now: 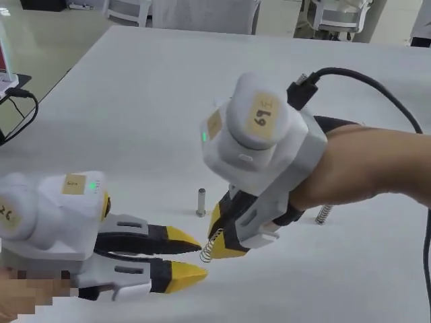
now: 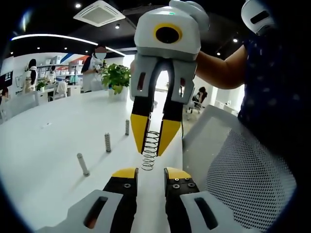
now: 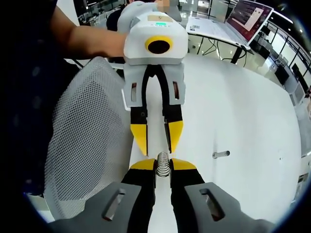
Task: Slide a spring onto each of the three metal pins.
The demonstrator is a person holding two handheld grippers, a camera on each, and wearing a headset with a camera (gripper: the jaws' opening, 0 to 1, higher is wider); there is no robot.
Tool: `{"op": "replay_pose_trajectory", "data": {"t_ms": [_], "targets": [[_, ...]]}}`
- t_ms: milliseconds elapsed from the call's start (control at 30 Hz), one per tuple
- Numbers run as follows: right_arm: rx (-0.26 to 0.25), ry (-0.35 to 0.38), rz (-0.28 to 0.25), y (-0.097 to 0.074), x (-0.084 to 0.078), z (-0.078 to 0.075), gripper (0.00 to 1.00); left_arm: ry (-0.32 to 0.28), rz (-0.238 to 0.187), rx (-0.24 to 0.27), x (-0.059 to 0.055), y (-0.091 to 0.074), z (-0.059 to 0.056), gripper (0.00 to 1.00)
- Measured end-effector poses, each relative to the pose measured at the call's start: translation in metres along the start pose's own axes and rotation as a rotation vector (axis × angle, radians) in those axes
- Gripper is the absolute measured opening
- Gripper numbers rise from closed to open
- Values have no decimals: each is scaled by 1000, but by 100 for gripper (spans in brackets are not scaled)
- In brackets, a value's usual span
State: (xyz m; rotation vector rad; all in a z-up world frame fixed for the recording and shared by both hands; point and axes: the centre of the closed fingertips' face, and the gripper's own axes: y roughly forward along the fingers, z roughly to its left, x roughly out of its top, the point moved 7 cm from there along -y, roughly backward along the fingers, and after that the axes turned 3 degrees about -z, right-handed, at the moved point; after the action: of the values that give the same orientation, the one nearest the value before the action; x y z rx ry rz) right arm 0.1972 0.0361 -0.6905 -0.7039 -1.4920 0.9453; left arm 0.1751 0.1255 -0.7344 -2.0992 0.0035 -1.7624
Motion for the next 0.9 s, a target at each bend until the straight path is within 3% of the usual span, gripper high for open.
{"op": "replay_pose_trajectory", "data": {"t_ms": [900], "targets": [[-57,37,7,-14,-5,-27,8,-37,-24,131,-1,-10,11,53]]}}
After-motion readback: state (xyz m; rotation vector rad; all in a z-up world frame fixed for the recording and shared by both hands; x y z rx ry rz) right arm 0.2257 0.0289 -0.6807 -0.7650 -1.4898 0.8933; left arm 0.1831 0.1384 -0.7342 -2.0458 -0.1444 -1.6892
